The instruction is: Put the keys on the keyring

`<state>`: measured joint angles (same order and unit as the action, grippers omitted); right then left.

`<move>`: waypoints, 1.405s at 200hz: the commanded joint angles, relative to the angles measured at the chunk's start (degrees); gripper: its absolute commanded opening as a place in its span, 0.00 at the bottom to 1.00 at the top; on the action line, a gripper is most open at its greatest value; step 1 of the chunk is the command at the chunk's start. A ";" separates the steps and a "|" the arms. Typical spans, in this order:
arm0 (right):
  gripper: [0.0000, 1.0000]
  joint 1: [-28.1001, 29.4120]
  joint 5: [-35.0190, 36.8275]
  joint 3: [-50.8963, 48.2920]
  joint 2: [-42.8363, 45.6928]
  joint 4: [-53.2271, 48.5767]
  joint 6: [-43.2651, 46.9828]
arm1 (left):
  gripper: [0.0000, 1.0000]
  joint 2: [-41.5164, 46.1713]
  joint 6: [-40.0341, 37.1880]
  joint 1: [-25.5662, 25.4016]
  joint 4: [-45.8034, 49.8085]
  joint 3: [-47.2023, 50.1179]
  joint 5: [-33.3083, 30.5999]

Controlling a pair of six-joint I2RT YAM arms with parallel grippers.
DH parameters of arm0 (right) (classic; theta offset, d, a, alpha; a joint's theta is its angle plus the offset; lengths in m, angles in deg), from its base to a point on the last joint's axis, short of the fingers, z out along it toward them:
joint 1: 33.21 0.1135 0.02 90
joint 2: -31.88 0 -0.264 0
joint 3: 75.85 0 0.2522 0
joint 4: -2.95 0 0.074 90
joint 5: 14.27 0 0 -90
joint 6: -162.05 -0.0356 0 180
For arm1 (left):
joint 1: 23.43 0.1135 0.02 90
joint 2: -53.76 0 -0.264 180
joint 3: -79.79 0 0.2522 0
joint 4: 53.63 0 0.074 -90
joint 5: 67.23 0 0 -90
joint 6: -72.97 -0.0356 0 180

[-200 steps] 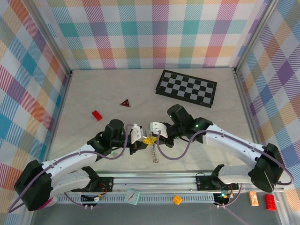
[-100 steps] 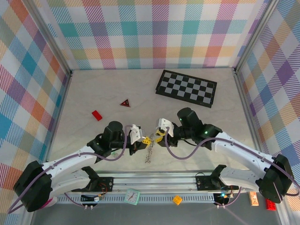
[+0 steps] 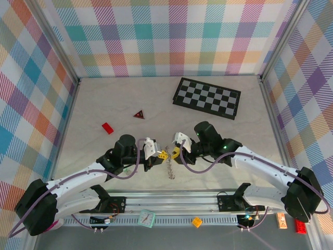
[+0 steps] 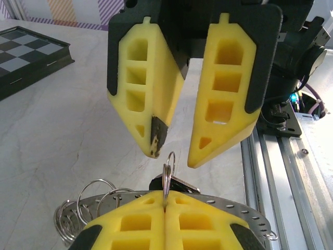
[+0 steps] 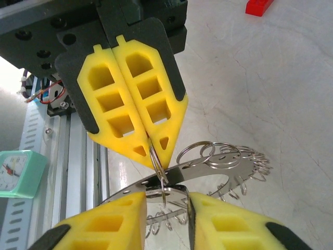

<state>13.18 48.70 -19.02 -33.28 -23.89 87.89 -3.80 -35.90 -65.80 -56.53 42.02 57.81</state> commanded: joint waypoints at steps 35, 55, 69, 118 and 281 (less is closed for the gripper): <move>0.10 0.00 -3.27 0.87 -0.67 1.39 0.14 | 0.00 0.96 0.28 -0.49 -3.11 0.63 0.72; 0.03 0.00 -2.92 1.15 -0.96 0.32 0.72 | 0.00 1.21 0.27 -0.52 -3.11 0.63 0.71; 0.00 -0.01 -1.80 1.53 -0.93 -1.14 1.59 | 0.00 1.37 0.07 -0.48 -3.11 0.71 0.72; 0.00 -0.02 -0.79 2.38 -3.79 -3.52 2.90 | 0.00 1.51 0.75 -0.52 -7.48 1.63 2.39; 0.26 -0.13 -2.66 -5.34 1.38 13.10 3.32 | 0.00 -1.33 1.73 -0.45 -10.18 2.14 3.41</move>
<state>13.18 46.78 -25.38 -31.03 -13.51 90.51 -5.13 -34.42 -65.80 -62.89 44.17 58.51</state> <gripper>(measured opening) 0.262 0.043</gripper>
